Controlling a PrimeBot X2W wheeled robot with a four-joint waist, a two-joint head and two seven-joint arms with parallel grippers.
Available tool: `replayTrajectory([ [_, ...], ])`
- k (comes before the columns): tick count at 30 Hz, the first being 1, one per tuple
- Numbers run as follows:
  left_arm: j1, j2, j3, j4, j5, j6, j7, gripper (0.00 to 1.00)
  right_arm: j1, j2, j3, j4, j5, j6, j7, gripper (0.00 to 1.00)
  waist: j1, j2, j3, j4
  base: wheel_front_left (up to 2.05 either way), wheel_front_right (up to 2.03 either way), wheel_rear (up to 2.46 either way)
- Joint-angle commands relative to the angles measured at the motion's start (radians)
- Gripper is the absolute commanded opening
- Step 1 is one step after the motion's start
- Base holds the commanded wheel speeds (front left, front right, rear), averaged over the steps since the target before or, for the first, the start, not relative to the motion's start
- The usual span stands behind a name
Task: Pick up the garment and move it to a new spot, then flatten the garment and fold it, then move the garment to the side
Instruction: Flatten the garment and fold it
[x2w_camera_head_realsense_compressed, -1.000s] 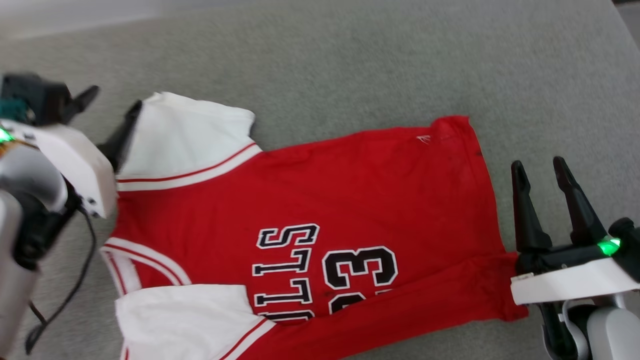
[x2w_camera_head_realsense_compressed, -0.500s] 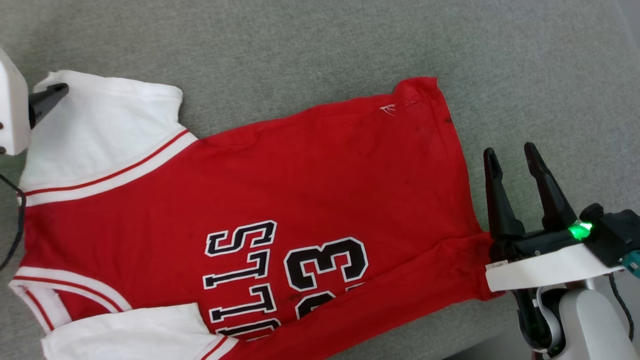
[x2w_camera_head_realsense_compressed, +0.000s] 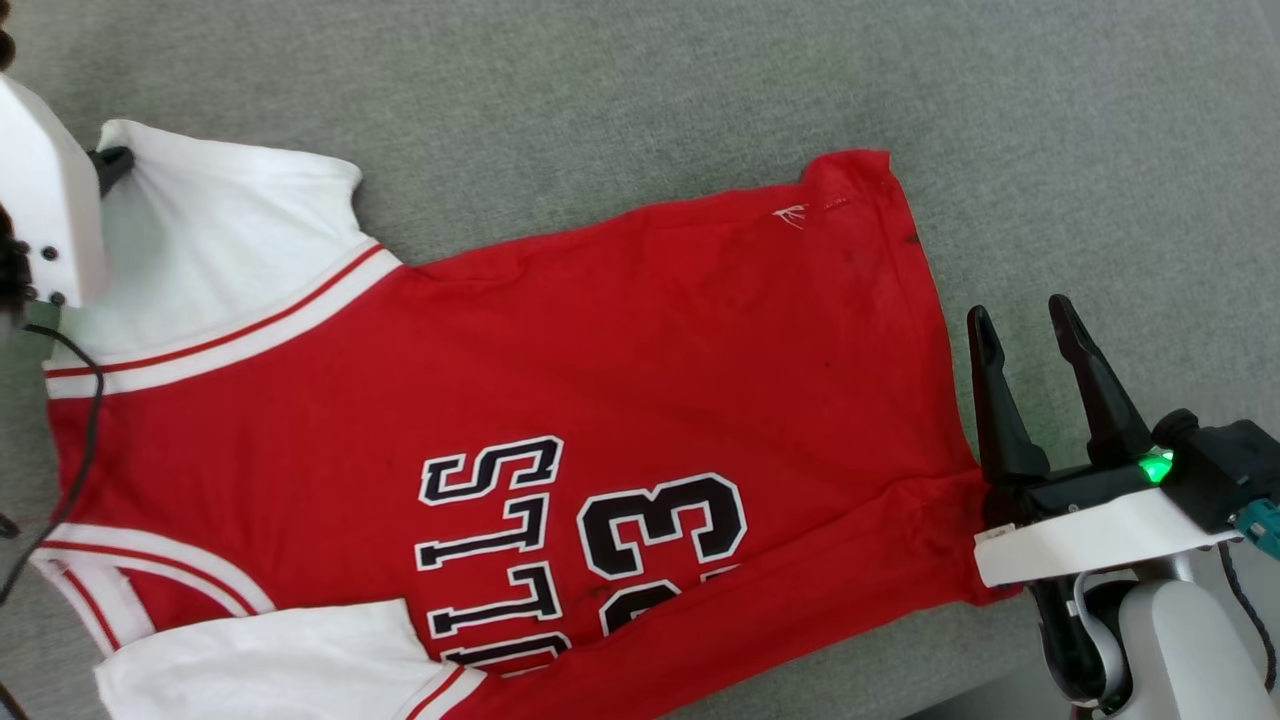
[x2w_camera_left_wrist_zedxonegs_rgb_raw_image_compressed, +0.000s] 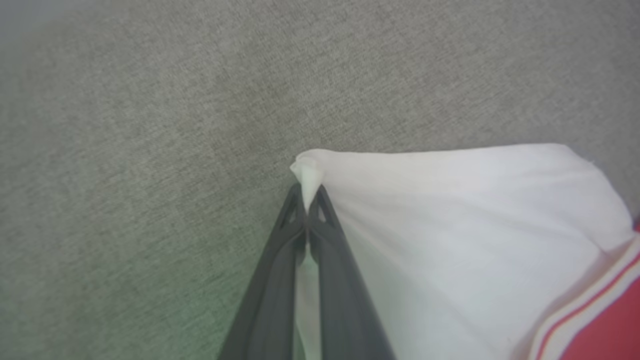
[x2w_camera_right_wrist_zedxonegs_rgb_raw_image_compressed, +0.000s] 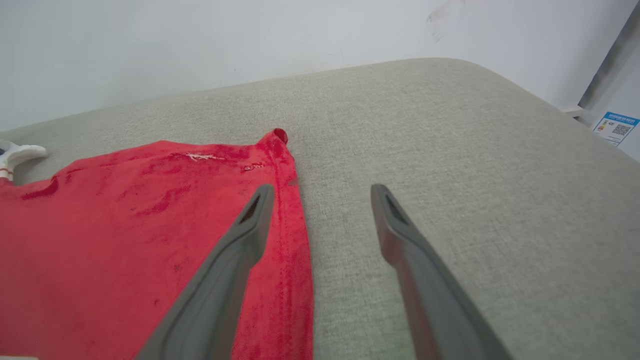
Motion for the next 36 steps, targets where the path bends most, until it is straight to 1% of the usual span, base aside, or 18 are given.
replayTrajectory([
  [1,0.028,-0.012,-0.01,0.008,0.003,-0.005,-0.018,0.0,0.003,-0.009,-0.003,0.0,-0.004,0.0,0.008,1.0,-0.0001,0.0,-0.019,0.016,0.0,0.0,0.0],
  [5,0.047,-0.023,-0.015,-0.018,-0.004,-0.01,-0.103,0.0,0.007,-0.037,-0.002,-0.011,-0.005,0.0,0.041,1.0,-0.0001,0.0,-0.073,0.049,0.0,0.0,0.0],
  [9,0.087,-0.04,-0.037,-0.077,0.001,-0.012,-0.204,0.0,0.033,-0.114,0.007,-0.023,-0.019,0.0,0.114,1.0,-0.0001,0.0,-0.13,0.096,0.0,0.0,0.0],
  [12,0.121,-0.042,-0.056,-0.129,0.009,-0.014,-0.27,0.0,0.035,-0.18,0.019,-0.049,-0.006,0.0,0.198,1.0,-0.0001,0.0,-0.171,0.136,0.0,0.0,0.0],
  [17,0.198,-0.036,-0.088,-0.242,0.025,-0.014,-0.362,0.0,-0.017,-0.314,0.059,-0.096,0.049,0.0,0.414,1.0,-0.0001,0.0,-0.2,0.194,0.0,0.0,0.0],
  [21,0.253,-0.027,-0.094,-0.338,0.042,-0.014,-0.428,0.0,-0.094,-0.403,0.078,-0.119,0.124,0.0,0.602,1.0,-0.0001,0.0,-0.199,0.239,0.0,0.0,0.0],
  [22,0.27,-0.03,-0.095,-0.363,0.047,-0.007,-0.446,0.0,-0.121,-0.421,0.081,-0.121,0.143,-0.001,0.645,1.0,-0.0001,0.0,-0.197,0.25,0.0,0.0,0.0],
  [23,0.307,-0.038,-0.098,-0.432,0.062,0.011,-0.487,0.0,-0.179,-0.469,0.101,-0.11,0.179,0.0,0.772,1.0,-0.0001,0.0,-0.187,0.284,0.0,0.0,0.0],
  [24,0.316,-0.039,-0.098,-0.455,0.067,0.014,-0.499,0.0,-0.199,-0.486,0.102,-0.1,0.182,-0.001,0.81,1.0,-0.0001,0.0,-0.182,0.296,0.0,0.0,0.0],
  [27,0.347,-0.049,-0.102,-0.509,0.072,0.029,-0.524,0.0,-0.247,-0.514,0.114,-0.062,0.192,0.0,0.923,1.0,-0.0001,0.0,-0.168,0.327,0.0,0.0,0.0],
  [30,0.367,-0.055,-0.11,-0.556,0.081,0.04,-0.537,0.0,-0.296,-0.544,0.126,-0.022,0.168,-0.001,1.004,1.0,-0.0001,0.0,-0.15,0.359,0.0,0.0,0.0],
  [32,0.377,-0.057,-0.116,-0.577,0.091,0.045,-0.544,0.0,-0.317,-0.565,0.142,0.006,0.144,-0.001,1.045,1.0,-0.0001,0.0,-0.138,0.379,0.0,0.0,0.0],
  [36,0.383,-0.071,-0.131,-0.606,0.107,0.051,-0.555,0.0,-0.358,-0.572,0.158,0.058,0.138,-0.001,1.079,1.0,-0.0001,0.0,-0.115,0.416,0.0,0.0,0.0],
])
